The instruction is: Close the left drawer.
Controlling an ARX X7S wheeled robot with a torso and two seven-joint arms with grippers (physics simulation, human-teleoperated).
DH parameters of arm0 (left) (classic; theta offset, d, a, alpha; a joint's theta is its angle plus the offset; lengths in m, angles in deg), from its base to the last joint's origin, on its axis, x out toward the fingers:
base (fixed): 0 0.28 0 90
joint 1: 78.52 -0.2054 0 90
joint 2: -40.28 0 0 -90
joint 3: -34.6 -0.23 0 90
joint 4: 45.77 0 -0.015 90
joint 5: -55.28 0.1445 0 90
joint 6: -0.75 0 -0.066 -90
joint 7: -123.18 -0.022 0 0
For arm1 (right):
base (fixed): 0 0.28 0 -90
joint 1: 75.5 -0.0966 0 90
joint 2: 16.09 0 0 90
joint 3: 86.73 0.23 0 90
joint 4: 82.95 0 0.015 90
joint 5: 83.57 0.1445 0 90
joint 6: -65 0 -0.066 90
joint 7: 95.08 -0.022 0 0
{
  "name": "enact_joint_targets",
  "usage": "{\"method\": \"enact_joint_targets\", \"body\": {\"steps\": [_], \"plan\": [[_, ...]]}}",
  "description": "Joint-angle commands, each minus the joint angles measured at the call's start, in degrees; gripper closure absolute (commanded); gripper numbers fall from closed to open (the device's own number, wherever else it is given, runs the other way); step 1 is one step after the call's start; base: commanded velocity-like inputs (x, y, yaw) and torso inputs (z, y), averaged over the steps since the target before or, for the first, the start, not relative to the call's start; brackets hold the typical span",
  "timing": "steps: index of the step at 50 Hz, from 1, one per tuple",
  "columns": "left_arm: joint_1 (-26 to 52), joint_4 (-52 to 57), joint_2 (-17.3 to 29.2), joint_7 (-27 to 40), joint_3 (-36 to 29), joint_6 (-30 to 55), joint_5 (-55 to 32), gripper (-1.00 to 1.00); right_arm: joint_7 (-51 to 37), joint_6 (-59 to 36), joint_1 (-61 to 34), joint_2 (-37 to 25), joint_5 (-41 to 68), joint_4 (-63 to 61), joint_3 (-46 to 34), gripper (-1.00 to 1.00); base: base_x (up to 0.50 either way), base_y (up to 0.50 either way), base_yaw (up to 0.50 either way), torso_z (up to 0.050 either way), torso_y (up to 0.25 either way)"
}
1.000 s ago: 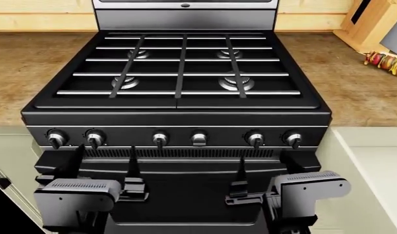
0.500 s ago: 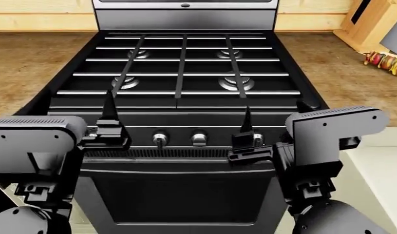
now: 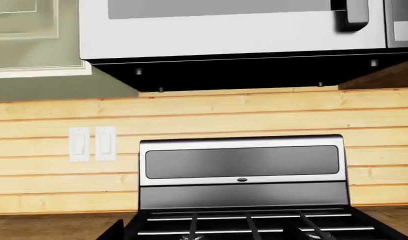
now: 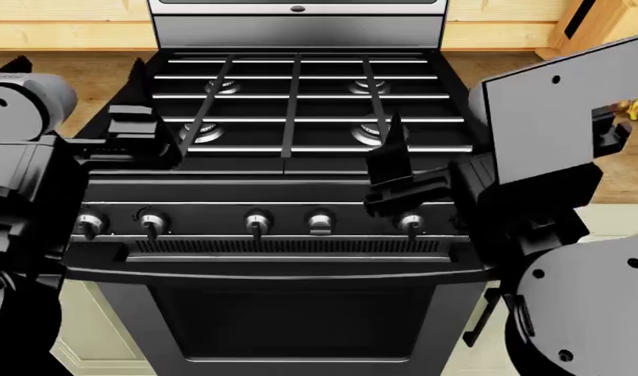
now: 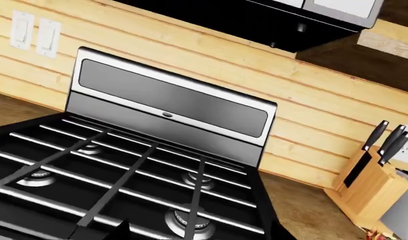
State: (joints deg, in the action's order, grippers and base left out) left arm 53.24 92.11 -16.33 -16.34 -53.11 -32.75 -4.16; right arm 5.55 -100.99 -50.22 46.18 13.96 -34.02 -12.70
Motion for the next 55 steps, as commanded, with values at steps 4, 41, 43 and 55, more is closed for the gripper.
{"method": "enact_joint_targets", "body": {"steps": [4,41,43,55], "plan": [[10.3,-2.1,2.9,3.8,3.2,6.1,-10.9,-1.0,-10.4,21.4,-23.0,-15.4,19.7,3.3,-25.6,-1.0,0.0,0.0,0.0,0.0,0.0],[9.5,-4.3,4.1,3.0,2.3,5.2,-9.6,-1.0,-9.3,32.5,-25.2,-29.9,23.8,-4.3,-30.6,-1.0,0.0,0.0,0.0,0.0,0.0],[9.2,-4.5,4.1,2.7,2.2,4.9,-9.1,-1.0,-9.6,32.7,-25.6,-29.8,23.8,-4.2,-31.2,-1.0,0.0,0.0,0.0,0.0,0.0],[9.3,-4.5,4.2,2.8,1.5,4.8,-9.2,-1.0,-8.2,35.3,-26.5,-31.3,23.7,-5.0,-31.6,-1.0,0.03,0.0,0.0,0.0,0.0]]}}
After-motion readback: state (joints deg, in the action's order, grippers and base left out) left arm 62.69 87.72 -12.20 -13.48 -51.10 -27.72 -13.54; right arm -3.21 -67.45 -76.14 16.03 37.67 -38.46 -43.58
